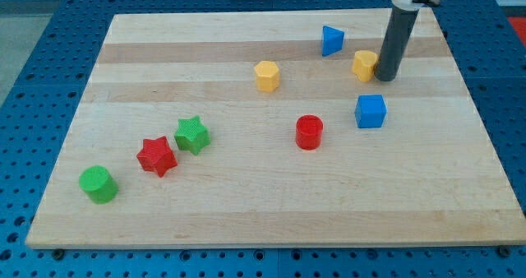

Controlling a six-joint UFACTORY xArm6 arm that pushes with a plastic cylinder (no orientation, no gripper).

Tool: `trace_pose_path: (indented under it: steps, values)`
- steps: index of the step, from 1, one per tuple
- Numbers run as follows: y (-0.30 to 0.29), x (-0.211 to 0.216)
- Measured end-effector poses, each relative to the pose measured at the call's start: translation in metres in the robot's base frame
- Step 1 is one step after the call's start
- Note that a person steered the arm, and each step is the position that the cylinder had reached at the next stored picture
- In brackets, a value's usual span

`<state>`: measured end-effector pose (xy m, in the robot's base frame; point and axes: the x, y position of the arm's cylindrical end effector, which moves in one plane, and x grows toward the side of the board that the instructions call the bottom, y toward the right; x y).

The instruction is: Place the yellow heart in between yellow hexagon and blue triangle

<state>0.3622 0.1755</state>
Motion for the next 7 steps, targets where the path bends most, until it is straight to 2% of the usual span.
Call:
trace_pose_path:
  steps: [6,7]
  values:
    - [-0.019,-0.002]
    - [0.011,-0.002]
